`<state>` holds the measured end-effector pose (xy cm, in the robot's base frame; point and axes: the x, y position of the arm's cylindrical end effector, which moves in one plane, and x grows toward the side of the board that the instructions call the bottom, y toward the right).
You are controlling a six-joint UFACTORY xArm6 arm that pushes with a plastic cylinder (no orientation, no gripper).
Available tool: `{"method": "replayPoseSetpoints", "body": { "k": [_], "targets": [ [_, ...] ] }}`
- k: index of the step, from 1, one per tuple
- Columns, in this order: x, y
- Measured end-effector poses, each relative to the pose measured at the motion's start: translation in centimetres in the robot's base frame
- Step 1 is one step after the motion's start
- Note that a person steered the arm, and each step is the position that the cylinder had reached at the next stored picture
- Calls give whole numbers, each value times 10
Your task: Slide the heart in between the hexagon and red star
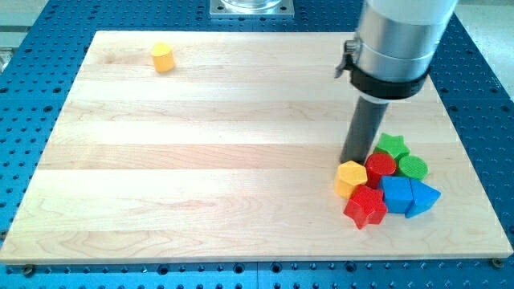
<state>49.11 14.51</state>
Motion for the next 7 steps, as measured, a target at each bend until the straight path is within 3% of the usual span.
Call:
{"method": "replayPoseSetpoints", "body": {
  "k": [1, 2, 4, 5, 6, 7],
  "targets": [
    [-9, -48],
    [14, -60],
    [33, -42],
    [33, -2],
    [-18, -84],
    [-78, -241]
  ]
}}
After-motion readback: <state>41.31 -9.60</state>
